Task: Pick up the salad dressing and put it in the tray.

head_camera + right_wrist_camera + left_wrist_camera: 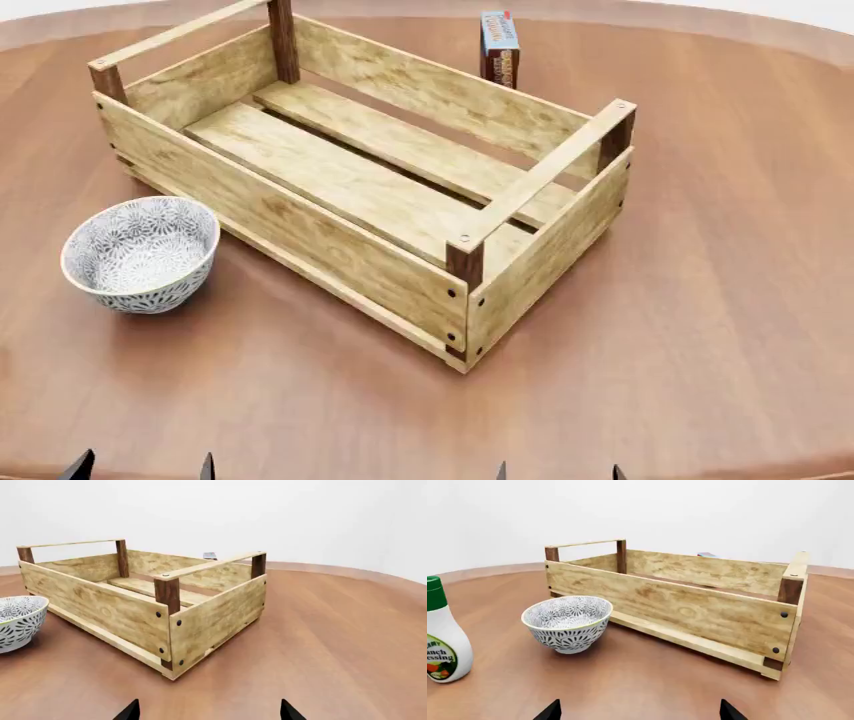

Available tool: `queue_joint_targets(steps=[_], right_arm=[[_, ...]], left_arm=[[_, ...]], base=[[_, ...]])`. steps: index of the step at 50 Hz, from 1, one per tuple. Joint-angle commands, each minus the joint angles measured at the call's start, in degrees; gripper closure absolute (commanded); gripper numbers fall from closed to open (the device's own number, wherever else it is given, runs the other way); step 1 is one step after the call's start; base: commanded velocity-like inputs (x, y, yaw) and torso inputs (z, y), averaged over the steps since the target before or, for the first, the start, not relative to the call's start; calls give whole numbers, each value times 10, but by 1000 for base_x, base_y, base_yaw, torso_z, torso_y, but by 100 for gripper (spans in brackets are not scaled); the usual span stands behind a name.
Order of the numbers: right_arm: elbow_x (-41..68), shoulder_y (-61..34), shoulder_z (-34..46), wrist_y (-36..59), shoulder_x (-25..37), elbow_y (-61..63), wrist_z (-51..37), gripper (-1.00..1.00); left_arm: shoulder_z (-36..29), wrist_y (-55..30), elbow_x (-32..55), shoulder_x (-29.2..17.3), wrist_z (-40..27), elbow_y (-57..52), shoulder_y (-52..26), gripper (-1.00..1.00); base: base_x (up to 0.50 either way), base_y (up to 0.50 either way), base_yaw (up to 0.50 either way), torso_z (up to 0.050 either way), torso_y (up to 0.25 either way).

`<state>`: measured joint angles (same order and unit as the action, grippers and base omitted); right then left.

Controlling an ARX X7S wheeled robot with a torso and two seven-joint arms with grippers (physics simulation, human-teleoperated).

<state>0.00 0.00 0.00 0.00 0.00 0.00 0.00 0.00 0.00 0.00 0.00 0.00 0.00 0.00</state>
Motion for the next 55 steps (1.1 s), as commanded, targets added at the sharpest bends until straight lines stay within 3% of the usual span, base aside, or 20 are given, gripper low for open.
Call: queue_joint_targets(steps=[1, 16, 17, 18, 20, 26, 33, 43, 55], right_arm=[[2, 0, 16, 1, 10, -3, -12, -100], [32, -1, 39, 2, 31, -1, -32, -100], [99, -59, 122, -81, 11, -181, -85, -100], [7, -1, 9, 3, 6, -2, -2, -100], [29, 5, 12, -3, 13, 2, 3, -100], [-4, 20, 31, -33, 22, 6, -39, -100], [14, 32, 44, -48, 35, 20, -30, -100], [52, 34, 45, -39, 45, 39, -26, -100], [59, 32, 54, -33, 54, 42, -35, -100]], left_arm=[[-10, -2, 10, -9, -10, 0, 0, -100], [-32, -8, 38, -30, -37, 5, -4, -100], [-50, -4, 50, -28, -26, 85, -21, -100], [-3, -9, 10, -5, -9, 4, -3, -100], [-21, -22, -8, -13, -23, 12, -3, -100], [-42, 47, -25, -22, -52, 39, 17, -100], [-51, 31, -16, -30, -60, 13, 28, -100], [-53, -16, -6, -43, -73, -62, 37, -100], [-60, -28, 11, -56, -72, -58, 30, -100]], base=[[0, 0, 0, 0, 0], [0, 0, 0, 0, 0], [0, 0, 0, 0, 0], [0, 0, 0, 0, 0], [0, 0, 0, 0, 0], [0, 0, 0, 0, 0], [0, 0, 0, 0, 0], [0, 500, 0, 0, 0], [0, 500, 0, 0, 0]])
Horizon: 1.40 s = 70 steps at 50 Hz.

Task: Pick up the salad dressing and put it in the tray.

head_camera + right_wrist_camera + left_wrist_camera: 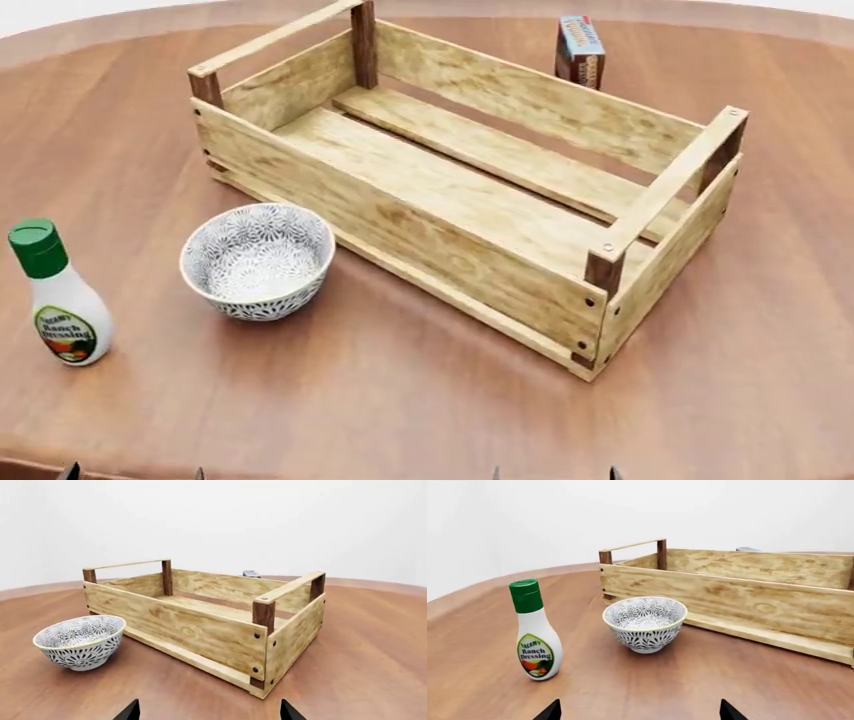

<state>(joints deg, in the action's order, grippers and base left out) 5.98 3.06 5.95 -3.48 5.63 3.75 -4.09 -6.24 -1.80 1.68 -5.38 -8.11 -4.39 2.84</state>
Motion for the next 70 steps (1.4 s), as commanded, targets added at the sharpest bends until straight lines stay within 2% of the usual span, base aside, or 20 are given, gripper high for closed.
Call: queue_joint_targets(steps=[1, 8, 18, 23, 30, 35, 47, 58, 70], right_arm=[[0, 1, -4, 0, -2, 2, 6, -100], [4, -10, 2, 19, 1, -13, -2, -100], [10, 0, 7, 39, 12, 34, -13, -100], [20, 1, 12, 124, 28, 133, -17, -100], [63, -30, 1, 286, 57, 280, -24, -100], [94, -61, -13, 363, 68, 324, -28, -100], [152, -107, -38, 480, 85, 378, -35, -100], [162, -123, -37, 508, 93, 392, -42, -100], [161, -134, -25, 511, 98, 394, -45, -100]], left_arm=[[1, -9, -5, -3, 9, -13, 2, -100], [-9, 5, -14, -9, 0, -2, -1, -100], [-7, -49, -19, -15, -20, -65, -1, -100], [-3, -126, 2, -23, -11, -150, -6, -100], [9, -226, 13, -32, -16, -209, -35, -100], [23, -300, 45, -36, -8, -267, -47, -100], [39, -394, 82, -44, -7, -344, -70, -100], [39, -407, 89, -48, -10, -352, -75, -100], [22, -362, 73, -57, -16, -344, -61, -100]], base=[[0, 500, 0, 0, 0], [0, 361, 0, 0, 0], [28, 0, 0, 0, 0], [492, 0, 0, 0, 0], [500, 0, 0, 0, 0], [500, 0, 0, 0, 0], [500, 0, 0, 0, 0], [500, 0, 0, 0, 0], [263, 0, 0, 0, 1]])
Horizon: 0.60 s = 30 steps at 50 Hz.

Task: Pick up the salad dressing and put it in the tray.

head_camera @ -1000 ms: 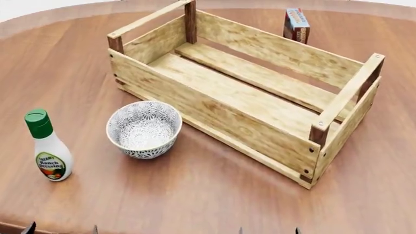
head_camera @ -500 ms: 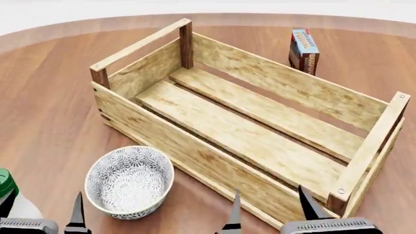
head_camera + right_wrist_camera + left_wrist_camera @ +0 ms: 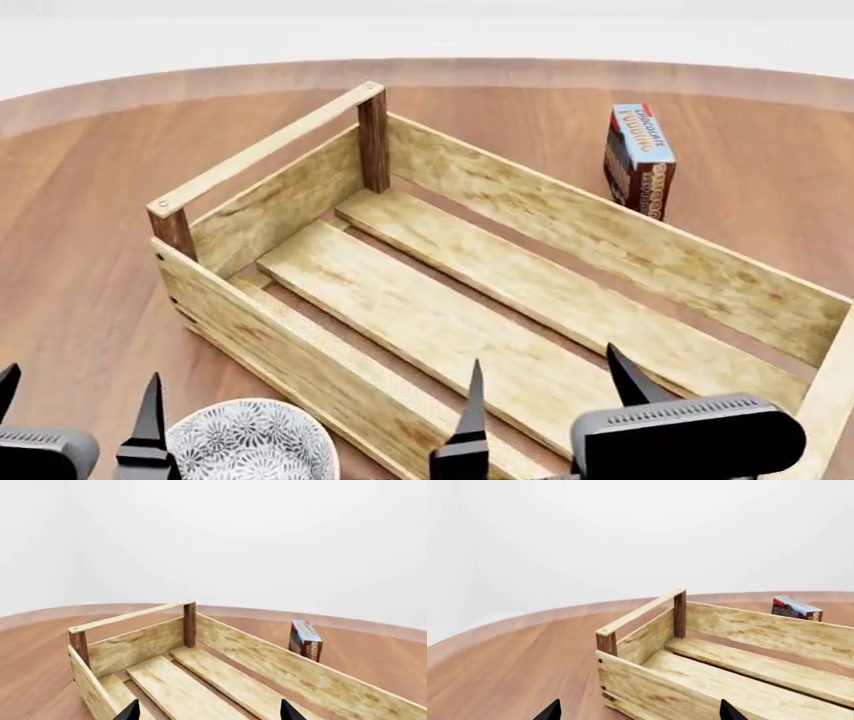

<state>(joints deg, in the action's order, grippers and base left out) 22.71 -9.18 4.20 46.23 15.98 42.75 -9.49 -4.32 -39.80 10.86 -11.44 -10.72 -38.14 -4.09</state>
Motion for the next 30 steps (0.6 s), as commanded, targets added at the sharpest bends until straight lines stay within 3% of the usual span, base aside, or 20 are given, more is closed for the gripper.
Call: queue_joint_targets(steps=[1, 8, 30], right_arm=[[-6, -10, -7, 10, -5, 3, 11, -100], [-6, -2, -3, -17, -7, -8, 19, -100], [-9, 4, 12, -35, 1, -11, 21, -100]], left_arm=[[4, 18, -18, 4, 10, -6, 8, -100], [4, 23, -15, 2, 8, -4, 9, -100], [3, 34, -7, -3, 1, -5, 17, -100]], base=[[0, 0, 0, 0, 0], [0, 0, 0, 0, 0], [0, 0, 500, 0, 0]])
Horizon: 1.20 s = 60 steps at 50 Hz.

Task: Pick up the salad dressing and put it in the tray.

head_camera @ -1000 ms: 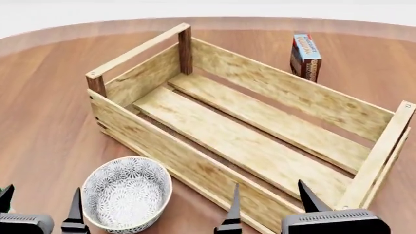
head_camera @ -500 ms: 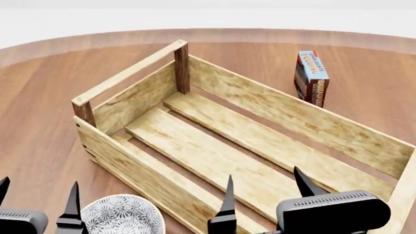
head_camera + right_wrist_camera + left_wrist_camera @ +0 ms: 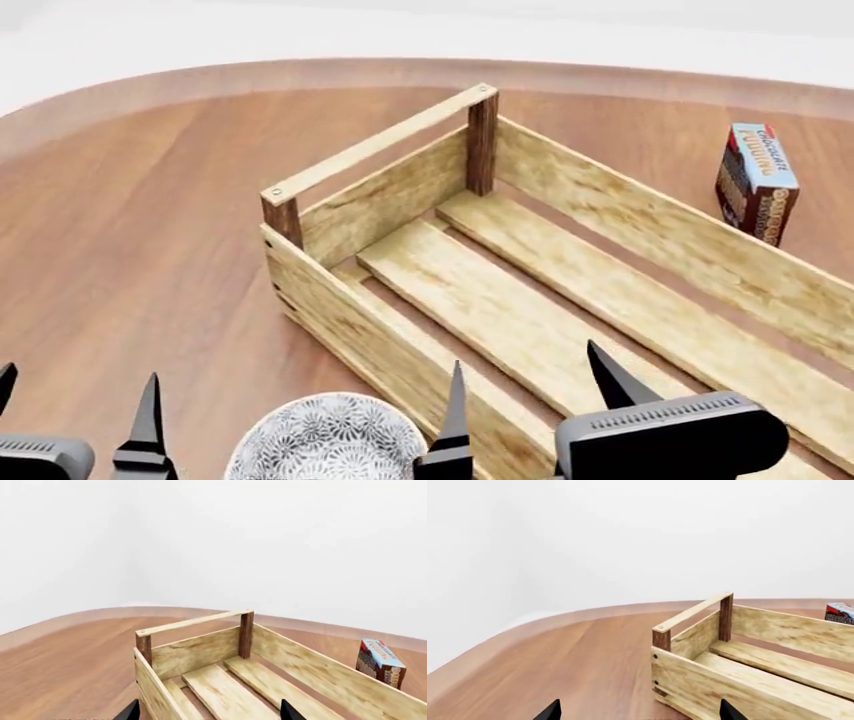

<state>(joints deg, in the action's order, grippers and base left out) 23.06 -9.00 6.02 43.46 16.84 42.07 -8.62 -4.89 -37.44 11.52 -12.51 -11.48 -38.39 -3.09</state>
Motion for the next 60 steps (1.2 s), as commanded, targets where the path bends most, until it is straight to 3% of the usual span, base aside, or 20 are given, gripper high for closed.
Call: queue_joint_targets(steps=[1, 38, 60], right_arm=[[-12, 2, -5, -8, -8, -5, 13, -100], [-31, 8, 30, -37, 7, -17, 11, -100], [-18, -43, 140, -6, 63, -64, 120, -100]], left_arm=[[9, 10, -13, 7, 9, -3, 7, -100], [5, 15, -4, -2, -3, -6, 9, -100], [13, 15, 8, -7, -10, -8, 13, -100]], base=[[0, 0, 500, 0, 0], [0, 0, 500, 0, 0], [-12, 31, 0, 0, 0]])
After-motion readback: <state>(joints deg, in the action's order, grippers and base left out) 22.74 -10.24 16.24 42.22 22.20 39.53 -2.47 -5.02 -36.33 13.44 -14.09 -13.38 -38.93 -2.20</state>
